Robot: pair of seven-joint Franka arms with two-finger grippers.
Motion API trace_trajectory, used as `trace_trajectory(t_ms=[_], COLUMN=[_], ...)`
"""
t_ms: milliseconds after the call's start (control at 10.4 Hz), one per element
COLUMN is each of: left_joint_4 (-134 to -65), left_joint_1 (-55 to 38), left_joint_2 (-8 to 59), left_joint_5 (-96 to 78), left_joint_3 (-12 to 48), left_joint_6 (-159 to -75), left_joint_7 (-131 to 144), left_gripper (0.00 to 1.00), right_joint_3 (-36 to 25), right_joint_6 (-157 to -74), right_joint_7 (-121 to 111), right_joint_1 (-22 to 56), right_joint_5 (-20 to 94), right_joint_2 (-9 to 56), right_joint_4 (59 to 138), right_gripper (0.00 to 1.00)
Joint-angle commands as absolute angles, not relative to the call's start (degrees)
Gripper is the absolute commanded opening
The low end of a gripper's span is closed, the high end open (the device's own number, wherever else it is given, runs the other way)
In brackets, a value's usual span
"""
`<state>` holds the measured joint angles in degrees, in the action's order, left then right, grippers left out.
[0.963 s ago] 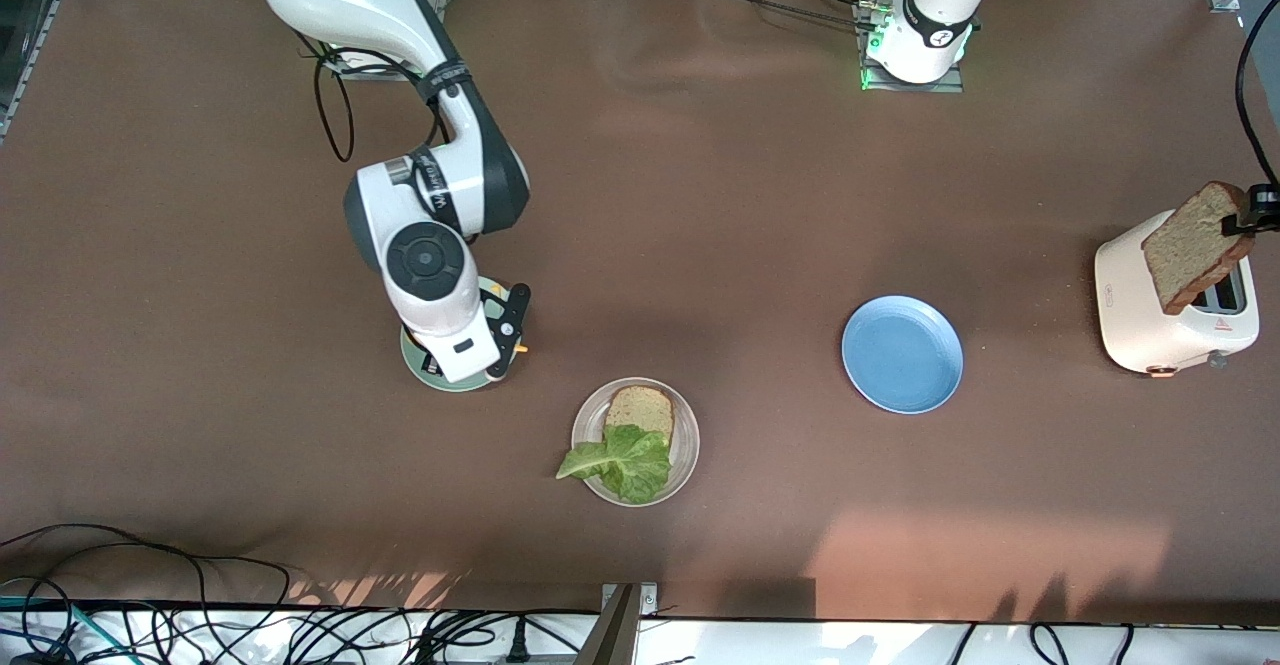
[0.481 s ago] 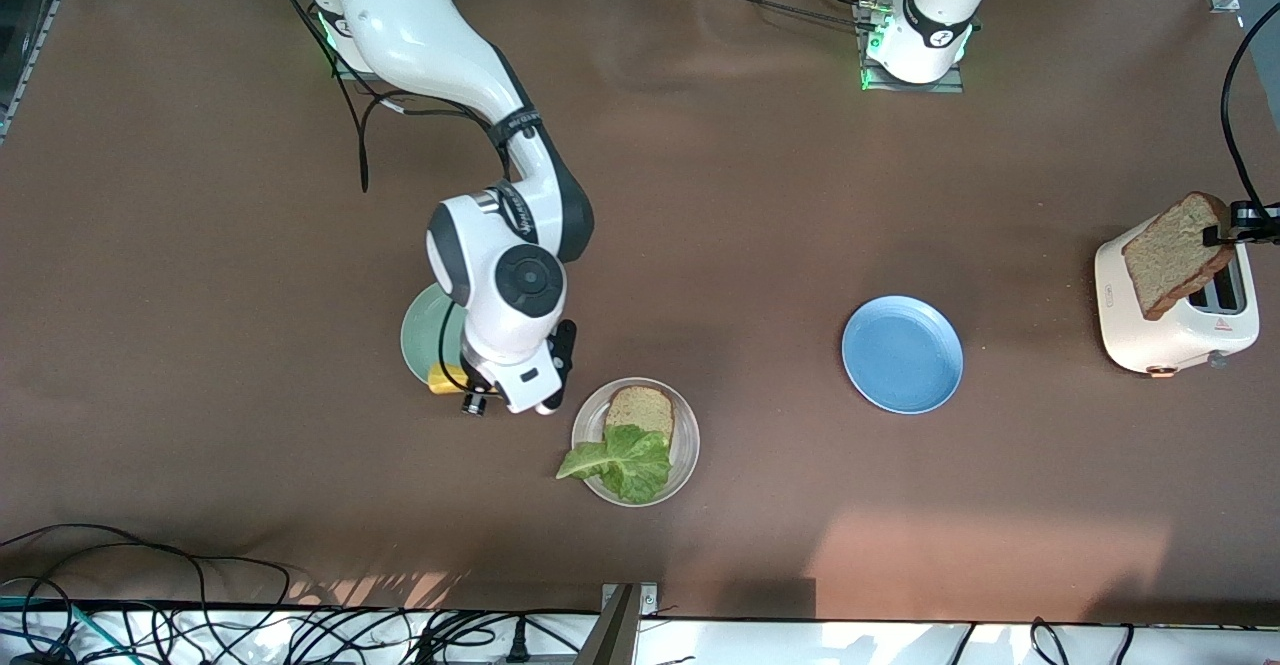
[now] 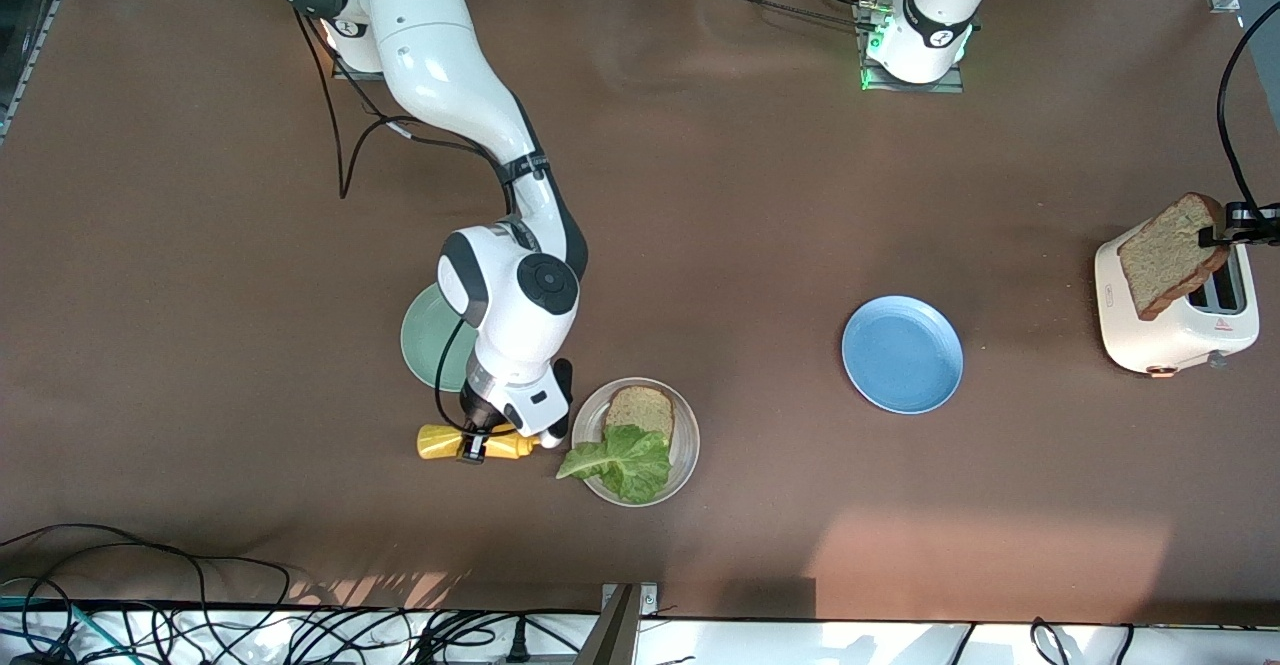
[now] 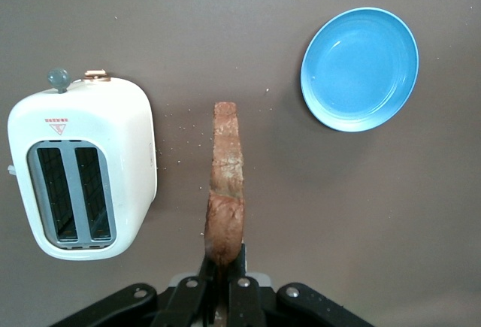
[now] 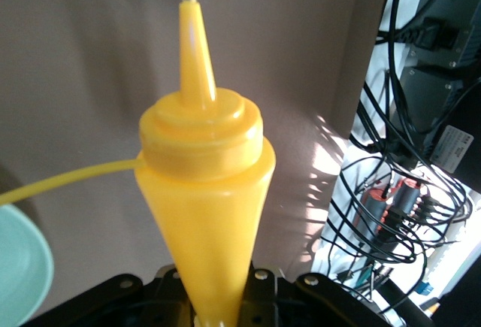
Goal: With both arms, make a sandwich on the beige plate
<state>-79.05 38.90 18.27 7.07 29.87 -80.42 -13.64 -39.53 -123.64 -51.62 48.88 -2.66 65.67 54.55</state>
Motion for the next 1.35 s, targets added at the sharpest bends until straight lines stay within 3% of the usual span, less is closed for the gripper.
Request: trace_trajectory(t_ms=[0, 963, 1155, 1251], left_joint_4=[-79.19, -79.19, -79.19, -79.1], left_joint_1=[38.94, 38.23, 38.23, 38.23], left_joint_2=[17.84, 18.72, 18.89, 18.98], left_joint_5=[5.98, 6.06, 6.06, 6.06], left_joint_3=[29.88, 29.88, 29.88, 29.88], left_joint_6=[-80.51, -80.68, -80.68, -80.68], left_joint_7=[-12.83, -10.55, -10.37, -10.37], left_gripper=[0.01, 0.01, 0.01, 0.01], right_joint_3=[-42.89, -47.64, -43.89, -37.16], right_joint_6=[-124.98, -127.18, -127.35, -127.18], right_joint_7=[-51.15, -50.98, -51.33, -51.94], right_joint_1=[49.83, 53.09, 50.3, 46.45], right_joint_5=[-3.69, -3.78, -3.6, -4.04], right_joint_2=[69.43, 74.27, 71.3, 67.02], right_joint_4=[51.59, 51.59, 52.03, 53.16], right_gripper=[0.0, 0.0, 0.0, 0.0])
